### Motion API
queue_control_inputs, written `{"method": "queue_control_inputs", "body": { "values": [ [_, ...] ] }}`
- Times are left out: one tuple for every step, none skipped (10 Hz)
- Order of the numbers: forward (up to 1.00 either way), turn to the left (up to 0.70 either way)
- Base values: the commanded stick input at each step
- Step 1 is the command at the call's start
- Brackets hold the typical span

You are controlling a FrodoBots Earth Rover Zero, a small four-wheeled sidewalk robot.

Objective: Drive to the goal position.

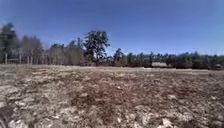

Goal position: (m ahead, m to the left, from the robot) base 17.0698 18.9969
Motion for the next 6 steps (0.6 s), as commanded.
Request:
{"method": "queue_control_inputs", "body": {
  "values": [
    [0.70, 0.00],
    [0.70, 0.00],
    [0.70, 0.00],
    [0.70, 0.00],
    [0.70, 0.00],
    [0.70, 0.00]
  ]
}}
